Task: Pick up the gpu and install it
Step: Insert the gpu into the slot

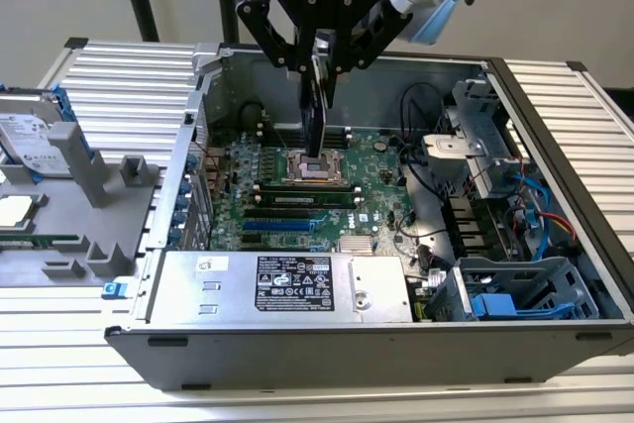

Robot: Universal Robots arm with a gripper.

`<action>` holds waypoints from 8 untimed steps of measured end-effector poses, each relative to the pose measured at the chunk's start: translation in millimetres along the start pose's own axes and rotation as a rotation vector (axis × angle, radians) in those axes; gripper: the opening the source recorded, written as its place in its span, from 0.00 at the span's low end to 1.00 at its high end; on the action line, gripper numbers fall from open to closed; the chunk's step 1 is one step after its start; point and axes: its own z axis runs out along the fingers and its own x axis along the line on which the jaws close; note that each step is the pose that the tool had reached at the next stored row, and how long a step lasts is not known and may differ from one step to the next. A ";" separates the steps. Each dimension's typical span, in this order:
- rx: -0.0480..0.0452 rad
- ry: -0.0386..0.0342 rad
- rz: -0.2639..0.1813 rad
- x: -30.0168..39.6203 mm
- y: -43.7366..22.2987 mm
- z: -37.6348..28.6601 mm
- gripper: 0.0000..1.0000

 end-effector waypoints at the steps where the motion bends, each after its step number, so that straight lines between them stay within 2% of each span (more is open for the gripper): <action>1: 0.0000 -0.0001 -0.005 0.0 0.0 0.0 0.00; 8: 0.0003 -0.0003 -0.038 -0.1 0.0 0.0 0.00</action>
